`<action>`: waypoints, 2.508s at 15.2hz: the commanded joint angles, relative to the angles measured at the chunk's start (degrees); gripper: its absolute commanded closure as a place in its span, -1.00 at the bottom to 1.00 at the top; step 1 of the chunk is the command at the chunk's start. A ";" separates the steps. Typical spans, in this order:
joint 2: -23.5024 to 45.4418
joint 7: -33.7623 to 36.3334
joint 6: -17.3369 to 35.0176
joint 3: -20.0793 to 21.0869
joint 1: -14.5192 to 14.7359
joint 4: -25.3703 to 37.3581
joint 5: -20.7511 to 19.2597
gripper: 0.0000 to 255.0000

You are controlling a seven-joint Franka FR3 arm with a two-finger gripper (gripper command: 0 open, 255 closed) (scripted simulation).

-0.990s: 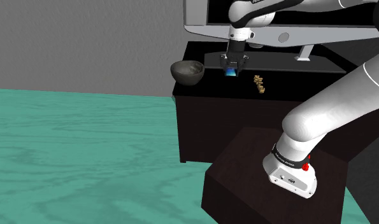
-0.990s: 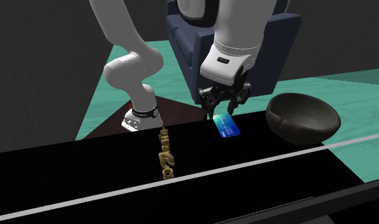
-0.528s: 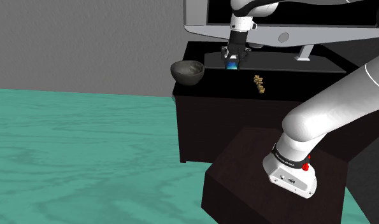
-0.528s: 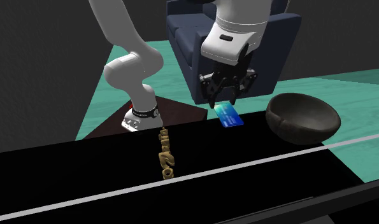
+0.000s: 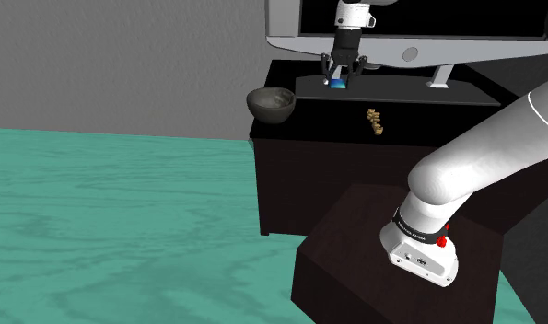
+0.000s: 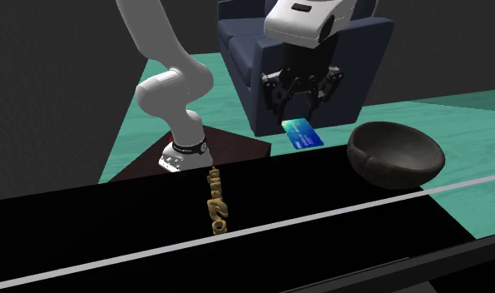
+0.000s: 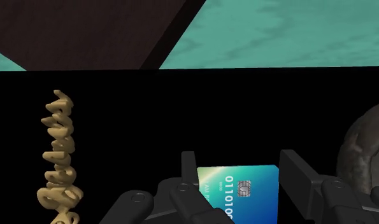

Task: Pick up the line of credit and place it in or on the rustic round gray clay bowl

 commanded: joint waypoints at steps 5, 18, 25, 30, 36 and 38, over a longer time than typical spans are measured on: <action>4.42 3.28 -1.30 2.18 1.42 6.00 1.35 1.00; 26.82 16.36 -2.78 9.68 6.98 31.45 2.75 1.00; 29.25 17.23 1.23 10.29 7.72 30.00 2.57 1.00; 29.17 16.79 5.07 10.31 7.75 26.06 2.64 1.00; 29.39 16.40 8.57 10.33 7.78 22.75 2.71 1.00; 29.39 16.40 8.56 10.33 7.78 22.76 2.71 1.00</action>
